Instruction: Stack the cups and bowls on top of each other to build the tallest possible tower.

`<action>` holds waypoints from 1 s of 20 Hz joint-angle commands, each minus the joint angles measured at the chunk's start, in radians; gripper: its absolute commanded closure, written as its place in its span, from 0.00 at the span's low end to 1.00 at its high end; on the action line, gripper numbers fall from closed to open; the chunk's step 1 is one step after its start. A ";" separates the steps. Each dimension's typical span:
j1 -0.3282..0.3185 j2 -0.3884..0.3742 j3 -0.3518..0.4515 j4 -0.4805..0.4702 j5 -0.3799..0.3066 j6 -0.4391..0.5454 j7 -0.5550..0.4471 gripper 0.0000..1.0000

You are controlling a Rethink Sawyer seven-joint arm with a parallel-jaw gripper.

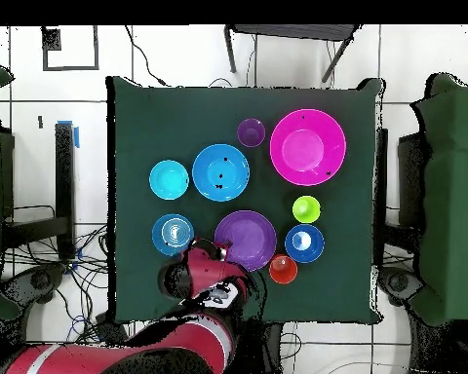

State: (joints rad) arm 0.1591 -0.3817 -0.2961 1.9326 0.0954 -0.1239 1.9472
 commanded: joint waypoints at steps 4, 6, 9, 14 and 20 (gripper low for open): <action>0.045 -0.048 0.094 -0.001 0.100 0.137 0.202 1.00; 0.055 -0.060 0.083 -0.006 0.111 0.165 0.198 1.00; 0.062 -0.077 0.076 -0.012 0.121 0.200 0.187 1.00; 0.077 -0.152 0.052 -0.034 0.121 0.333 0.157 1.00; 0.112 -0.246 0.007 -0.135 0.125 0.589 0.163 1.00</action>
State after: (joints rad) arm 0.2401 -0.5323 -0.3143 1.9275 0.1798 0.1666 1.9542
